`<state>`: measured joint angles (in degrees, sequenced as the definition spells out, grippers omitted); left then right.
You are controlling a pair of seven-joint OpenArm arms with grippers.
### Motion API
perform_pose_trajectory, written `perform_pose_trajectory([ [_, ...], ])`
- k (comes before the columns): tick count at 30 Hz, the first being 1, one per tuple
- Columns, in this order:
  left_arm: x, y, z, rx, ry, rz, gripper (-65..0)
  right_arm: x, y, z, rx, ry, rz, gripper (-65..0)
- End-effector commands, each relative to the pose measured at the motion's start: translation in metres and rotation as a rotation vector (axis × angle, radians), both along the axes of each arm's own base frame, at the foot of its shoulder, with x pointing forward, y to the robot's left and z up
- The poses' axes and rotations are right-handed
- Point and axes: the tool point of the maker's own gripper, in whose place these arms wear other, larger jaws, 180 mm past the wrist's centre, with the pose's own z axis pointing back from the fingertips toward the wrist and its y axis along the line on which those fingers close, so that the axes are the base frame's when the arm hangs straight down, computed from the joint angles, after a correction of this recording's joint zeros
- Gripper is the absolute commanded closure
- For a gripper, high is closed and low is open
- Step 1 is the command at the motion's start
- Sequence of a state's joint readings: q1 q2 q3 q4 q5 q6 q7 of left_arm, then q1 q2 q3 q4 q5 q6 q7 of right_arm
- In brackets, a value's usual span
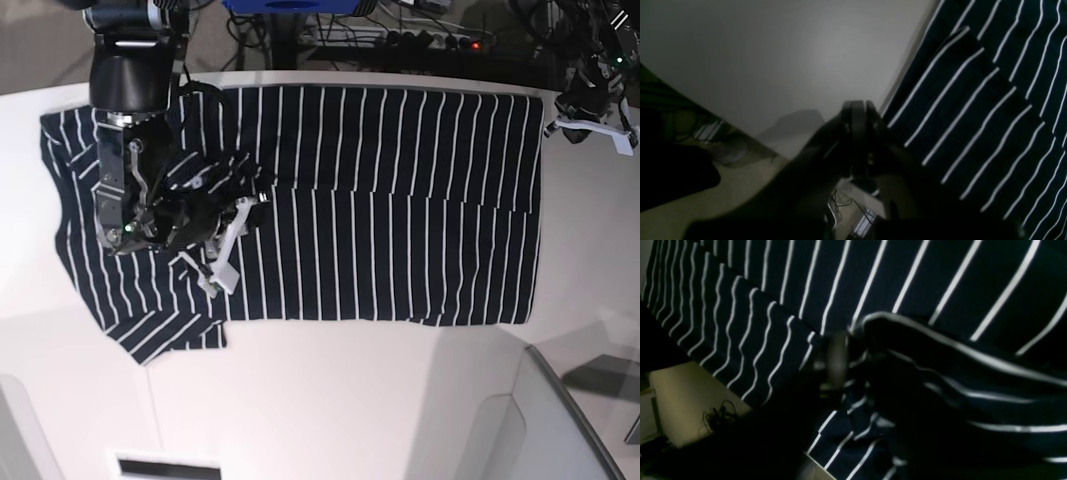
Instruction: Layout the t-shirt on the table in an organized manner, then fold the t-shirt properly
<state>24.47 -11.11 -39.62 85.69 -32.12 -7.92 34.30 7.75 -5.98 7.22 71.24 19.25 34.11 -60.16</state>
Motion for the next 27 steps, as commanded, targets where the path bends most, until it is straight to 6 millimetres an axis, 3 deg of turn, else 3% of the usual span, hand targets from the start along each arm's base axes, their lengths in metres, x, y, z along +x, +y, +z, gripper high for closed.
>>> perform_pose_trajectory([
  [1, 0.009, 0.013, 0.015, 0.043, -0.030, -0.017, 0.0, 0.016, -0.006, 0.014, 0.001, -0.056, -0.002, -25.4],
  [3, 0.010, 0.014, 0.016, 0.045, -0.035, -0.014, 0.0, 0.021, -0.019, 0.019, -0.027, -0.077, -0.010, -38.4],
  [5, 0.017, 0.018, 0.020, 0.052, -0.048, -0.011, 0.0, 0.039, -0.055, 0.039, -0.081, -0.176, -0.062, -45.8],
  [7, 0.017, 0.025, 0.021, 0.063, -0.037, -0.016, 0.0, 0.058, -0.099, 0.063, -0.097, -0.285, -0.192, -45.8],
  [9, 0.013, 0.028, 0.016, 0.057, -0.023, -0.006, 0.0, 0.070, -0.157, 0.074, -0.121, -0.339, -0.345, -45.8],
  [11, 0.012, 0.029, 0.015, 0.057, -0.022, -0.003, 0.0, 0.079, -0.200, 0.070, -0.134, -0.319, -0.431, -45.9],
  [13, 0.013, 0.027, 0.014, 0.055, -0.021, -0.007, 0.0, 0.083, -0.229, 0.056, -0.146, -0.263, -0.457, -45.9],
  [17, 0.016, 0.027, 0.017, 0.060, -0.028, -0.012, 0.0, 0.100, -0.260, 0.042, -0.091, -0.268, -0.556, -45.9],
  [19, 0.021, 0.030, 0.022, 0.071, -0.034, -0.021, 0.0, 0.108, -0.266, 0.038, -0.077, -0.276, -0.574, -45.9],
  [23, 0.018, 0.035, 0.022, 0.078, -0.028, -0.017, 0.0, 0.111, -0.264, 0.024, -0.092, -0.284, -0.547, -45.9],
  [27, 0.019, 0.040, 0.025, 0.091, -0.024, -0.026, 0.0, 0.111, -0.268, 0.022, -0.068, -0.323, -0.597, -45.9],
])
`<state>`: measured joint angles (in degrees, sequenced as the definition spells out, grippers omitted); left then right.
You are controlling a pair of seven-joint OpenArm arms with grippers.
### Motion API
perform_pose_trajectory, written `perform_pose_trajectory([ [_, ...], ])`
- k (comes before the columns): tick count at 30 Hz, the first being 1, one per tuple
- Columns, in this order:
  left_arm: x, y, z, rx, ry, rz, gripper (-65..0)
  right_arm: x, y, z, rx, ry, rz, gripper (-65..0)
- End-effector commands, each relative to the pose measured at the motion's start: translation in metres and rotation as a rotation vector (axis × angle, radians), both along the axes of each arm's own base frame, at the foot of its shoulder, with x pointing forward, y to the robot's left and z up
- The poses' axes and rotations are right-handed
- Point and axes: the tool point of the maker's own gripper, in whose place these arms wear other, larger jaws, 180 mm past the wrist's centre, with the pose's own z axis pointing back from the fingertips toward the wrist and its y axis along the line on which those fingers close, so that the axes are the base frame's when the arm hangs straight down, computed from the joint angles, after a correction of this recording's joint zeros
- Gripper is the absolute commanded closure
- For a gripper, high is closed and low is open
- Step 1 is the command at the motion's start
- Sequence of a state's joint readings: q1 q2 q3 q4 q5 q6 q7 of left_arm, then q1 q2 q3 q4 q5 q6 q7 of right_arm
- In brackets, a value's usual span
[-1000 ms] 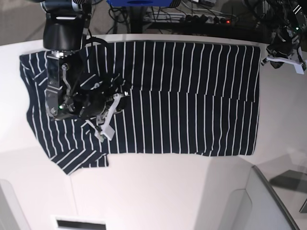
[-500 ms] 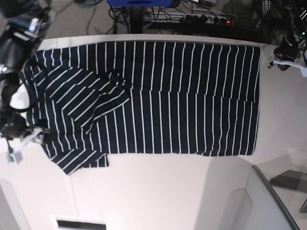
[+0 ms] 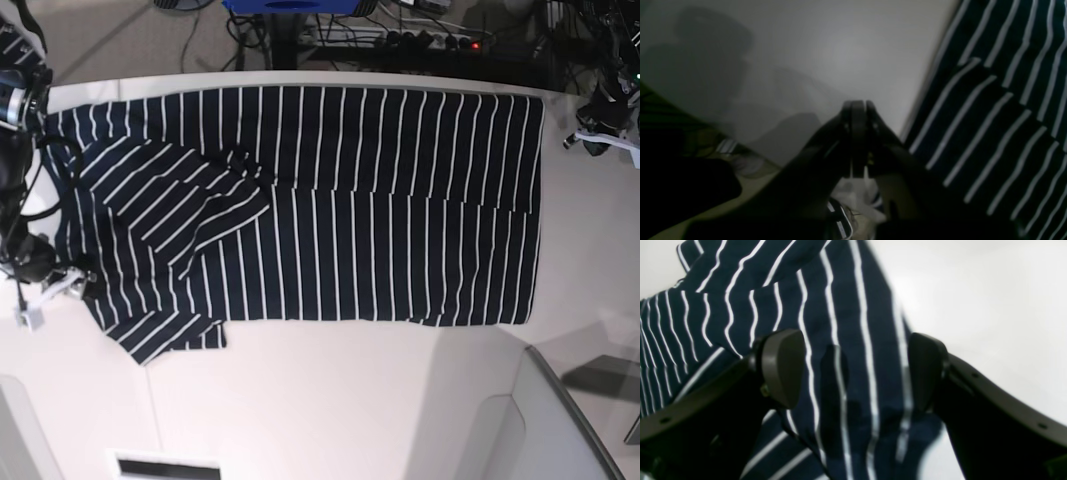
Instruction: Layout the t-shirt on the table in an organized manner, then fold the t-shirt properly
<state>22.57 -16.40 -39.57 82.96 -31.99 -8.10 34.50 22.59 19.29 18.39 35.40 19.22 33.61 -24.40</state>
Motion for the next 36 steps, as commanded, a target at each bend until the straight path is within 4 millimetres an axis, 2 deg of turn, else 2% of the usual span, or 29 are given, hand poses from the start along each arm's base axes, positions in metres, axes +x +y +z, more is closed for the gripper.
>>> perform_pose_trajectory([
  [1, 0.006, 0.009, 0.013, 0.031, -0.032, -0.006, 0.0, 0.016, -0.018, 0.023, -0.016, -0.081, -0.030, -45.9],
  [5, 0.008, 0.011, 0.015, 0.040, -0.031, -0.014, 0.0, 0.019, -0.025, 0.028, -0.030, -0.109, -0.044, -45.9],
  [8, 0.008, 0.011, 0.015, 0.039, -0.030, -0.015, 0.0, 0.018, -0.049, 0.030, -0.077, -0.101, -0.123, -45.9],
  [12, 0.008, 0.011, 0.015, 0.039, -0.030, -0.014, 0.0, 0.008, -0.056, 0.015, -0.103, -0.053, -0.140, -45.9],
  [15, 0.008, 0.012, 0.015, 0.040, -0.031, -0.011, 0.0, 0.004, -0.050, 0.003, -0.149, -0.033, -0.107, -45.9],
  [17, 0.008, 0.012, 0.015, 0.040, -0.031, -0.011, 0.0, 0.002, -0.038, -0.004, -0.148, -0.021, -0.086, -45.9],
  [20, 0.008, 0.012, 0.015, 0.040, -0.031, -0.011, 0.0, 0.001, -0.035, -0.007, -0.149, -0.013, -0.080, -45.8],
  [22, 0.008, 0.012, 0.015, 0.040, -0.031, -0.011, 0.0, 0.001, -0.034, -0.008, -0.149, -0.009, -0.076, -41.4],
  [29, 0.008, 0.012, 0.015, 0.041, -0.032, -0.010, 0.0, 0.001, -0.034, -0.008, -0.148, -0.009, -0.077, -2.4],
  [30, 0.008, 0.012, 0.015, 0.041, -0.032, -0.010, 0.0, 0.001, -0.035, -0.007, -0.147, -0.011, -0.081, -0.2],
  [36, 0.008, 0.012, 0.015, 0.040, -0.031, -0.011, 0.0, 0.000, -0.034, -0.008, -0.142, -0.011, -0.076, 0.0],
])
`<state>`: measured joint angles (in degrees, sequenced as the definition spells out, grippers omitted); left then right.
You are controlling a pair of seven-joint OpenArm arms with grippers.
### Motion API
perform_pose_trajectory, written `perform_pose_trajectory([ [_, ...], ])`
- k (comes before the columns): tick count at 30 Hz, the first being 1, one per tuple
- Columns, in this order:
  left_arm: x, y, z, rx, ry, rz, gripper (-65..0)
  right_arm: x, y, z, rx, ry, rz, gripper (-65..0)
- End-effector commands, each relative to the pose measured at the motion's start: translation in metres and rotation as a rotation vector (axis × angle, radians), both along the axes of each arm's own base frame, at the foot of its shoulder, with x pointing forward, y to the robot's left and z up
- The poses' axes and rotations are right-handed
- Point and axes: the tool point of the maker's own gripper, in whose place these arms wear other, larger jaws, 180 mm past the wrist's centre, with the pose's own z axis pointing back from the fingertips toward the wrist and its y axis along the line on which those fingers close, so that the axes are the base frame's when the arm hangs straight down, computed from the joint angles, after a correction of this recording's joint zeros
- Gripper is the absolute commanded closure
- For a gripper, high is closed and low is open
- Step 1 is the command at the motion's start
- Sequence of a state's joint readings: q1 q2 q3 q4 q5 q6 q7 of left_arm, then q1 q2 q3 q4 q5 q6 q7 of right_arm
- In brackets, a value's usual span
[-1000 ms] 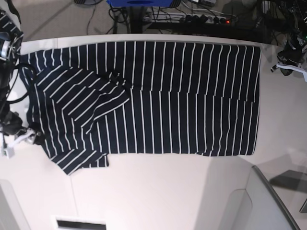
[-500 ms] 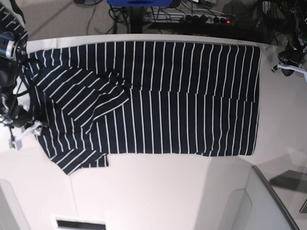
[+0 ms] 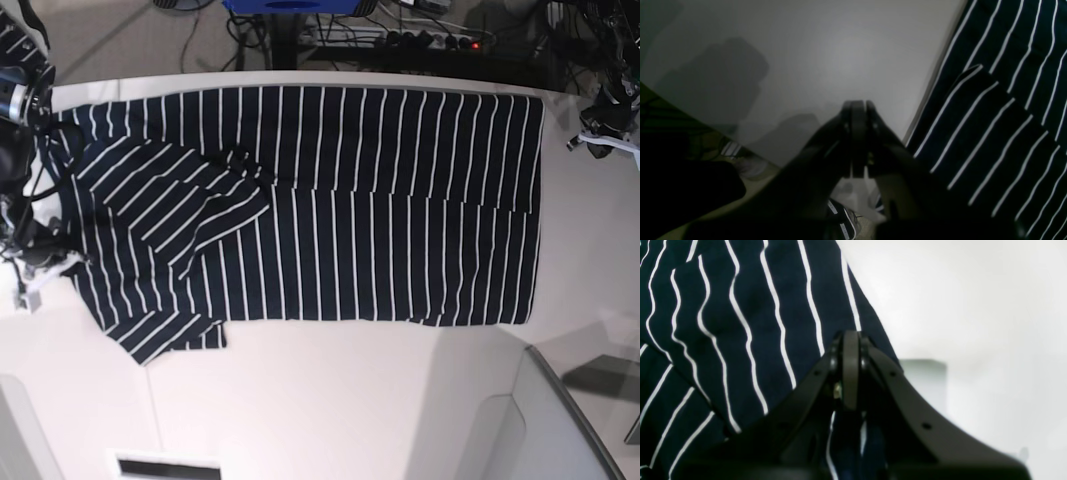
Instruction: Layout the t-shirt on the table in an organized manner, then fold the t-shirt properly
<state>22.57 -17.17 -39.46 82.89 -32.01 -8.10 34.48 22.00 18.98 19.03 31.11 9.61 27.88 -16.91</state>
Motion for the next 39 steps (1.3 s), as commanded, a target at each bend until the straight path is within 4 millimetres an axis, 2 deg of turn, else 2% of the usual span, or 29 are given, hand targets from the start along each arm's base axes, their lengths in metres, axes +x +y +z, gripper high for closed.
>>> perform_pose_trajectory([
  [1, 0.006, 0.008, 0.012, 0.029, -0.032, -0.005, 0.0, 0.011, -0.011, 0.015, -0.011, -0.043, -0.008, 0.0],
  [5, 0.007, 0.008, 0.012, 0.034, -0.029, -0.008, 0.0, 0.007, -0.014, 0.025, -0.060, -0.059, 0.023, 0.0],
  [7, 0.006, 0.011, 0.011, 0.070, -0.001, -0.020, 0.0, 0.014, -0.006, 0.036, -0.069, -0.106, 0.027, -0.3],
  [9, 0.003, 0.014, 0.010, 0.116, 0.033, -0.035, 0.0, 0.013, -0.017, 0.045, -0.071, -0.134, -0.013, -0.8],
  [10, 0.004, 0.015, 0.010, 0.128, 0.039, -0.038, 0.0, 0.012, -0.023, 0.050, -0.074, -0.137, -0.030, -3.5],
  [12, 0.002, 0.014, 0.007, 0.142, 0.053, -0.036, 0.0, 0.009, -0.032, 0.053, -0.066, -0.130, -0.064, -12.8],
  [16, 0.003, 0.013, 0.007, 0.138, 0.050, -0.038, 0.0, 0.006, -0.040, 0.054, -0.059, -0.130, -0.094, -39.9],
  [18, 0.004, 0.011, 0.007, 0.129, 0.043, -0.037, 0.0, 0.004, -0.039, 0.050, -0.054, -0.121, -0.095, -47.3],
  [19, 0.005, 0.011, 0.007, 0.122, 0.040, -0.035, 0.0, 0.000, -0.038, 0.043, -0.041, -0.103, -0.100, -47.7],
  [20, 0.006, 0.010, 0.007, 0.117, 0.034, -0.035, 0.0, -0.005, -0.036, 0.033, -0.025, -0.076, -0.105, -47.3],
  [24, 0.006, 0.008, 0.007, 0.103, 0.026, -0.031, 0.0, -0.007, -0.026, 0.017, 0.034, -0.031, -0.114, -47.4],
  [30, 0.003, 0.009, 0.006, 0.106, 0.034, -0.032, 0.0, -0.007, -0.022, 0.011, 0.046, -0.044, -0.121, -45.9],
  [32, 0.003, 0.009, 0.005, 0.108, 0.036, -0.032, 0.0, -0.007, -0.022, 0.011, 0.046, -0.044, -0.121, -37.1],
  [35, 0.003, 0.009, 0.005, 0.108, 0.036, -0.032, 0.0, -0.006, -0.022, 0.012, 0.042, -0.047, -0.116, -16.7],
  [37, 0.003, 0.009, 0.006, 0.107, 0.036, -0.032, 0.0, -0.006, -0.022, 0.012, 0.042, -0.046, -0.116, -5.4],
  [39, 0.004, 0.009, 0.006, 0.107, 0.034, -0.032, 0.0, -0.007, -0.021, 0.013, 0.043, -0.049, -0.107, -2.1],
])
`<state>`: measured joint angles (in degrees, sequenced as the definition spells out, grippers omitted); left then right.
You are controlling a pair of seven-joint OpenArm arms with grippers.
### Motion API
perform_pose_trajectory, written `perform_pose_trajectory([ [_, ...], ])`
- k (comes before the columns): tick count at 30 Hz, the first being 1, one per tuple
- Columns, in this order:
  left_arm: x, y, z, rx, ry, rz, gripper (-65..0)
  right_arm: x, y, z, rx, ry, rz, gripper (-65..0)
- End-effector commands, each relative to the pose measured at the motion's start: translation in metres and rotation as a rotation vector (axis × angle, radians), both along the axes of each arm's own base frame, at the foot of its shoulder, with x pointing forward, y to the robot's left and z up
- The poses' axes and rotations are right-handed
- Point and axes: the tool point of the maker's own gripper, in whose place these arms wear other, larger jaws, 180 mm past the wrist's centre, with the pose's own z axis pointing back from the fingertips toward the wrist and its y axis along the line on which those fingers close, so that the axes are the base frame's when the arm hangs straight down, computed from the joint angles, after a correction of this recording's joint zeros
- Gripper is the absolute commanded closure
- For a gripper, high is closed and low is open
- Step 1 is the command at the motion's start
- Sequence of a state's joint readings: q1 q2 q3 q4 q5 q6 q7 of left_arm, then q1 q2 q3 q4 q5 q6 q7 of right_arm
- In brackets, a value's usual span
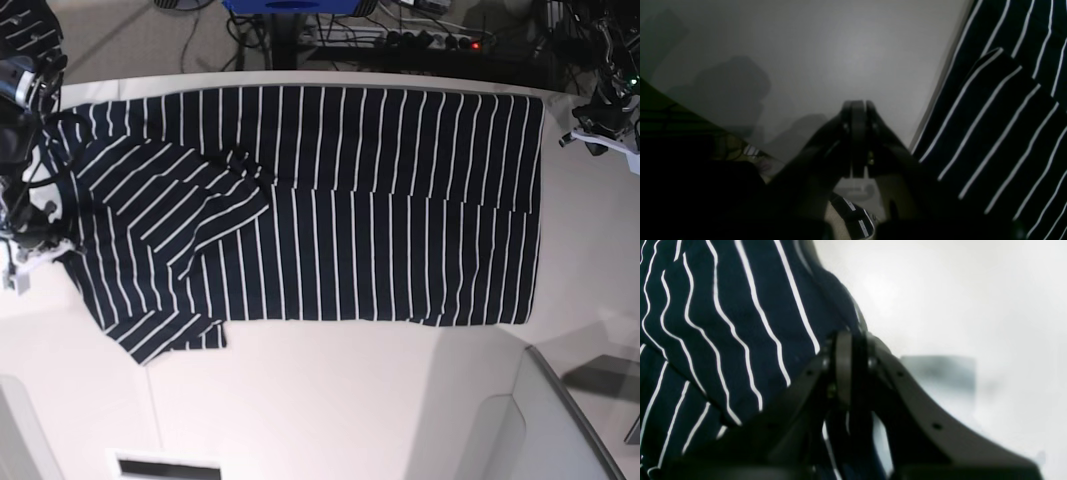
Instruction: Layout the t-shirt on the table in an organized manner, then fold the t-shirt properly
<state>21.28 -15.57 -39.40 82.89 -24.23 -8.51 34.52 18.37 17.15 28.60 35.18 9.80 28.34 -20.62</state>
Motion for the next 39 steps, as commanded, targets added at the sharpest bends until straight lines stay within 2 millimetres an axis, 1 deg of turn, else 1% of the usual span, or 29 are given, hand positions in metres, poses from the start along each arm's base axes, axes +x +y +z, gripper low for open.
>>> perform_pose_trajectory([
  [1, 0.006, 0.009, 0.013, 0.034, -0.028, -0.004, 0.0, 0.018, -0.011, 0.023, -0.027, -0.073, 0.018, -1.7],
  [2, 0.006, 0.009, 0.013, 0.034, -0.028, -0.004, 0.0, 0.021, -0.008, 0.031, -0.029, -0.104, 0.048, -1.5],
  [4, 0.007, 0.009, 0.013, 0.034, -0.030, -0.004, 0.0, 0.018, -0.008, 0.042, -0.063, -0.132, 0.094, -1.4],
  [7, 0.007, 0.009, 0.013, 0.034, -0.029, -0.004, 0.0, 0.012, -0.002, 0.052, -0.106, -0.085, 0.145, -1.4],
  [8, 0.008, 0.009, 0.013, 0.034, -0.031, -0.004, 0.0, 0.009, -0.003, 0.058, -0.130, -0.067, 0.163, -1.4],
  [9, 0.008, 0.009, 0.013, 0.034, -0.031, -0.004, 0.0, 0.005, -0.003, 0.059, -0.143, -0.043, 0.176, -1.4],
  [13, 0.008, 0.009, 0.013, 0.033, -0.032, -0.003, 0.0, -0.011, 0.010, 0.071, -0.198, 0.020, 0.230, -1.4],
  [20, 0.008, 0.009, 0.013, 0.033, -0.032, -0.003, 0.0, -0.049, 0.036, 0.074, -0.232, 0.134, 0.285, -1.4],
  [23, 0.008, 0.009, 0.013, 0.033, -0.032, -0.003, 0.0, -0.066, 0.049, 0.068, -0.221, 0.169, 0.298, -1.7],
  [28, 0.008, 0.009, 0.013, 0.033, -0.032, -0.003, 0.0, -0.088, 0.061, 0.051, -0.183, 0.243, 0.310, -2.7],
  [29, 0.008, 0.009, 0.013, 0.033, -0.032, -0.003, 0.0, -0.092, 0.064, 0.049, -0.174, 0.256, 0.313, -4.7],
  [30, 0.008, 0.009, 0.013, 0.033, -0.032, -0.003, 0.0, -0.095, 0.063, 0.049, -0.170, 0.266, 0.303, -8.1],
  [32, 0.008, 0.009, 0.013, 0.033, -0.032, -0.003, 0.0, -0.096, 0.060, 0.052, -0.168, 0.261, 0.276, -18.2],
  [34, 0.008, 0.009, 0.013, 0.033, -0.031, -0.003, 0.0, -0.091, 0.051, 0.065, -0.194, 0.227, 0.249, -32.1],
  [35, 0.008, 0.009, 0.013, 0.033, -0.031, -0.003, 0.0, -0.088, 0.047, 0.073, -0.211, 0.204, 0.235, -38.0],
  [36, 0.007, 0.009, 0.012, 0.033, -0.029, -0.003, 0.0, -0.085, 0.042, 0.082, -0.231, 0.183, 0.225, -41.7],
  [37, 0.007, 0.009, 0.012, 0.033, -0.029, -0.003, 0.0, -0.081, 0.038, 0.091, -0.250, 0.158, 0.216, -43.5],
  [38, 0.007, 0.009, 0.012, 0.033, -0.029, -0.003, 0.0, -0.073, 0.037, 0.099, -0.264, 0.130, 0.215, -43.7],
  [39, 0.007, 0.009, 0.012, 0.033, -0.029, -0.003, 0.0, -0.060, 0.036, 0.108, -0.272, 0.100, 0.213, -43.7],
])
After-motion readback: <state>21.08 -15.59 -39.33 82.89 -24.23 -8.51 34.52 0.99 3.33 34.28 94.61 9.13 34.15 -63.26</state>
